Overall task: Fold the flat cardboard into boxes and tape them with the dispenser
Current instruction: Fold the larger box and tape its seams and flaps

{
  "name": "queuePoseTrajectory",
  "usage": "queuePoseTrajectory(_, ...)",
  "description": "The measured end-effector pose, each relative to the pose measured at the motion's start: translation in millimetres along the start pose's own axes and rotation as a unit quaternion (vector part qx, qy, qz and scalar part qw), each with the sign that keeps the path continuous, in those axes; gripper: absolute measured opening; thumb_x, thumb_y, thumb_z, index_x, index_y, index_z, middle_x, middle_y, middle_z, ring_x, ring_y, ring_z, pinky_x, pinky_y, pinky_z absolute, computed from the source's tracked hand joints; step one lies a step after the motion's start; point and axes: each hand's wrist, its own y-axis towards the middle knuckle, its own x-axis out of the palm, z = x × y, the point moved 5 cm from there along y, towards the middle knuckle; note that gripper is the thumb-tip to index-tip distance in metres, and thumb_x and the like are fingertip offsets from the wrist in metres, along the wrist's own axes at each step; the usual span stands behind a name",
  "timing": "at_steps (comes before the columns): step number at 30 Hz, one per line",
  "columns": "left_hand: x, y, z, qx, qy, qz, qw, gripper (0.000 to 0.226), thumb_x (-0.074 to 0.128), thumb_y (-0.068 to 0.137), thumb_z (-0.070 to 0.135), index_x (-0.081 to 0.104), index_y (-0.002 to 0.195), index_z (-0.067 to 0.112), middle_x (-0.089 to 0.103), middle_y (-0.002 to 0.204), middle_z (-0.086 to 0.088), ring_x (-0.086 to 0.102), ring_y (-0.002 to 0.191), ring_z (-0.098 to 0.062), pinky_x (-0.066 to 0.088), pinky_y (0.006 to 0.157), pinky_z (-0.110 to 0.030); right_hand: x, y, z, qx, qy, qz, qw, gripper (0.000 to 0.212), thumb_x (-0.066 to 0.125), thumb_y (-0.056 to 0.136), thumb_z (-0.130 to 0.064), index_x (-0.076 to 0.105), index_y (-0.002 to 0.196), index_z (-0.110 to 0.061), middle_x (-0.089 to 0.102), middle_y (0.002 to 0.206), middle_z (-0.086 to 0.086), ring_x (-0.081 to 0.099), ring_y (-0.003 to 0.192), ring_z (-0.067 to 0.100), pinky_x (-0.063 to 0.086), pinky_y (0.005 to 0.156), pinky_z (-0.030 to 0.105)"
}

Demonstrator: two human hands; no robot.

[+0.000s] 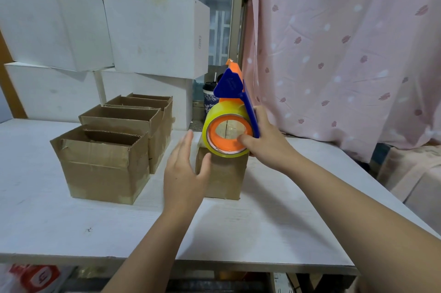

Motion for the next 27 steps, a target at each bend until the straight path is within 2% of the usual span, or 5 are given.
queuePoseTrajectory(7, 1.2, 5.2, 0.4, 0.05, 0.058, 0.051, 0.996, 0.032, 0.07, 0.084, 0.019, 0.068, 0.115, 0.013, 0.066, 0.117, -0.009, 0.055, 0.117, -0.026, 0.036, 0.091, -0.03, -3.0, -0.4, -4.7, -0.009, 0.055, -0.003, 0.998, 0.041, 0.069, 0.085, -0.035, 0.036, 0.109, -0.043, 0.054, 0.106, -0.018, 0.06, 0.092, 0.009, 0.057, 0.065, 0.024)
queuePoseTrajectory(11, -2.7, 7.8, 3.7, 0.072, 0.054, 0.101, 0.991, 0.022, 0.073, 0.081, 0.012, 0.074, 0.102, 0.015, 0.064, 0.097, 0.0, 0.055, 0.111, -0.029, 0.038, 0.082, -0.03, -5.6, -2.6, -5.8, -0.017, 0.065, 0.02, 0.998, 0.038, 0.071, 0.083, -0.039, 0.041, 0.106, -0.046, 0.056, 0.108, -0.016, 0.061, 0.095, 0.013, 0.06, 0.073, 0.035)
queuePoseTrajectory(14, -4.2, 4.6, 10.6, 0.13, 0.094, 0.128, 0.979, 0.019, 0.074, 0.078, 0.005, 0.075, 0.096, 0.013, 0.063, 0.082, 0.002, 0.057, 0.104, -0.035, 0.041, 0.076, -0.031, -13.1, 2.6, -6.2, 0.005, 0.076, 0.042, 0.996, 0.034, 0.073, 0.081, -0.036, 0.047, 0.1, -0.046, 0.061, 0.105, -0.011, 0.062, 0.094, 0.016, 0.059, 0.075, 0.042)
queuePoseTrajectory(20, -5.5, 4.4, 10.7, 0.237, 0.173, 0.121, 0.948, 0.014, 0.07, 0.082, 0.007, 0.075, 0.096, 0.01, 0.072, 0.081, -0.003, 0.059, 0.083, -0.033, 0.051, 0.063, -0.037, -27.9, 11.3, -20.6, -0.017, -0.013, 0.008, 1.0, 0.046, 0.072, 0.077, -0.016, 0.051, 0.11, -0.042, 0.063, 0.103, -0.004, 0.063, 0.086, 0.018, 0.059, 0.056, 0.029)
queuePoseTrajectory(27, -1.1, 2.4, 10.3, 0.299, 0.195, 0.093, 0.93, 0.017, 0.071, 0.08, 0.001, 0.073, 0.098, 0.002, 0.073, 0.098, -0.011, 0.059, 0.112, -0.039, 0.049, 0.09, -0.047, -35.5, 19.3, -29.3, -0.02, -0.096, -0.01, 0.995, 0.054, 0.071, 0.077, -0.014, 0.051, 0.119, -0.041, 0.06, 0.097, -0.01, 0.058, 0.081, 0.008, 0.048, 0.058, 0.017)
